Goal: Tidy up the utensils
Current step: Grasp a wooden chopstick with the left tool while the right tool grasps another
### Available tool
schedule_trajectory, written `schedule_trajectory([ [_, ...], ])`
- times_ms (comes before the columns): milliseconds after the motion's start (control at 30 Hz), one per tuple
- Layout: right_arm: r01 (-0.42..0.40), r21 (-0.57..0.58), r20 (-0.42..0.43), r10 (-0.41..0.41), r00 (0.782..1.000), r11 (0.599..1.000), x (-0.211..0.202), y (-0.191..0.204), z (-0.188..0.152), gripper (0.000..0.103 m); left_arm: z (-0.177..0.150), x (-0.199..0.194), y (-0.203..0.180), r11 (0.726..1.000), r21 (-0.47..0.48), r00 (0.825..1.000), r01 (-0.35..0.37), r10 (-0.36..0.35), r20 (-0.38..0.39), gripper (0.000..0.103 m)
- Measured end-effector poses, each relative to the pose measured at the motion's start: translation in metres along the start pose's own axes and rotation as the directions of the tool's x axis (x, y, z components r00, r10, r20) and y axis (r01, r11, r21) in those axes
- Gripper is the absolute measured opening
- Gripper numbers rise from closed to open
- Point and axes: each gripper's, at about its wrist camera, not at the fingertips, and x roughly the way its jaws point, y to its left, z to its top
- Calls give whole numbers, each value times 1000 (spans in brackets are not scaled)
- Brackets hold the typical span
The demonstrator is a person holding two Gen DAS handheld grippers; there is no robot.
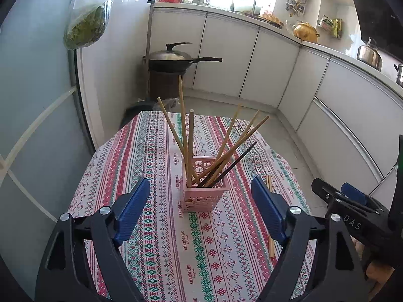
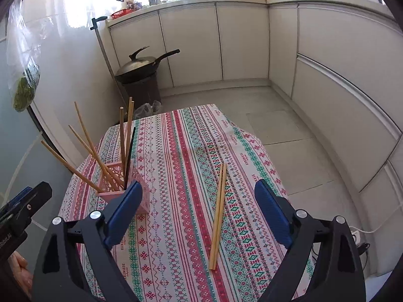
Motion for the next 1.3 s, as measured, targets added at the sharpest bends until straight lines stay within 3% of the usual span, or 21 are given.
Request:
schedule_trajectory([
  [300, 64, -51, 26, -62, 998, 997, -8, -3, -14, 91, -22, 0, -25, 991, 125, 998, -55, 53, 20, 84],
  [467, 141, -75, 33, -139, 990, 987, -11, -11, -29, 94, -33, 0, -35, 984, 166, 998, -67, 64, 21, 90],
  [533, 165, -72, 11, -165, 986, 984, -10, -16, -35, 94, -37, 2, -38, 983, 174, 998, -59, 59, 10, 95],
  [667, 190, -20, -36, -191, 981, 982, -6, -34, -38, 95, -50, 11, -52, 975, 217, 998, -38, 47, -36, 96],
  [767, 210, 43, -56, -207, 977, 977, -8, -55, -36, 96, -63, 28, -68, 963, 270, 993, 2, 30, -116, 96],
  [867, 239, 125, -75, -231, 970, 963, -10, -82, -35, 96, -80, 55, -86, 951, 294, 963, 99, -17, -270, 96],
  [933, 246, 200, -99, -230, 968, 948, -11, -104, -34, 96, -92, 79, -96, 949, 262, 913, 179, -61, -403, 96],
  [1033, 235, 321, -132, -202, 970, 917, -11, -134, -33, 96, -99, 108, -112, 947, 234, 864, 222, -79, -498, 96],
  [1200, 211, 451, -159, -155, 975, 867, -7, -166, -36, 96, -66, 160, -141, 956, 201, 862, 214, -88, -499, 96],
  [1300, 181, 518, -205, -84, 975, 836, 7, -178, -42, 96, -38, 202, -155, 973, 153, 863, 173, -75, -499, 95],
])
